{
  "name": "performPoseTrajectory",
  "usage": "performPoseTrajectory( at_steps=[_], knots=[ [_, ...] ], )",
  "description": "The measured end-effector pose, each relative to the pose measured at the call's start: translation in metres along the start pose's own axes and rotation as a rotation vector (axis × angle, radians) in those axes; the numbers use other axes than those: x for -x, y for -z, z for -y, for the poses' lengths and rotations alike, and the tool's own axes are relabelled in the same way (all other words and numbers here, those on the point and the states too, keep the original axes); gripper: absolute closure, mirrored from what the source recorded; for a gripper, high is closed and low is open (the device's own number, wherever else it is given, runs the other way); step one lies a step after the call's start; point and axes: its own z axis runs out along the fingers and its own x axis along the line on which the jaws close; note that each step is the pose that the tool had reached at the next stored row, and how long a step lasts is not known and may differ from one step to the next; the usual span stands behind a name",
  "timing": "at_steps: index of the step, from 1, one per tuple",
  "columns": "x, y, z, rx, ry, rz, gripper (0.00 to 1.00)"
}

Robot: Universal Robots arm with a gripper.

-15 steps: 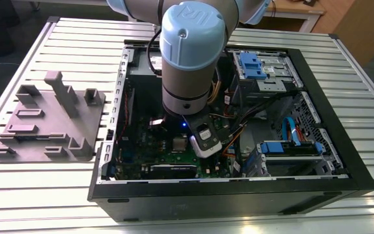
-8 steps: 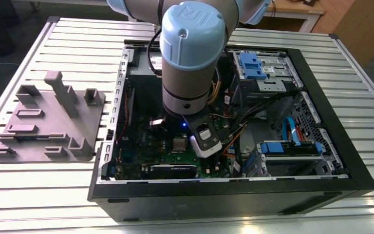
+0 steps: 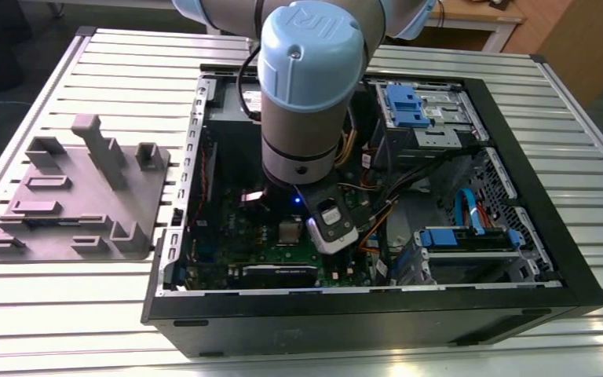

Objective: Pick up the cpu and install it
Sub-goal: 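Place the cpu into insertion slot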

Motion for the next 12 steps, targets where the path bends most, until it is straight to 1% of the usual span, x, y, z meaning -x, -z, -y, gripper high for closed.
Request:
performPoseTrajectory(
  at_steps=[3, 4, 6, 7, 12],
  knots=[
    [0.0, 0.0003, -0.0001, 0.0003, 0.0, 0.0001, 0.57],
    [0.0, 0.0003, 0.0, 0.0013, 0.0, 0.0003, 0.57],
    [-0.0001, -0.0004, 0.0, 0.0057, 0.0, 0.0014, 0.57],
    [-0.0001, -0.0008, 0.0, 0.0065, 0.0, 0.0015, 0.57],
    [-0.0008, -0.0011, 0.0, 0.0068, 0.0, 0.0016, 0.57]
  ],
)
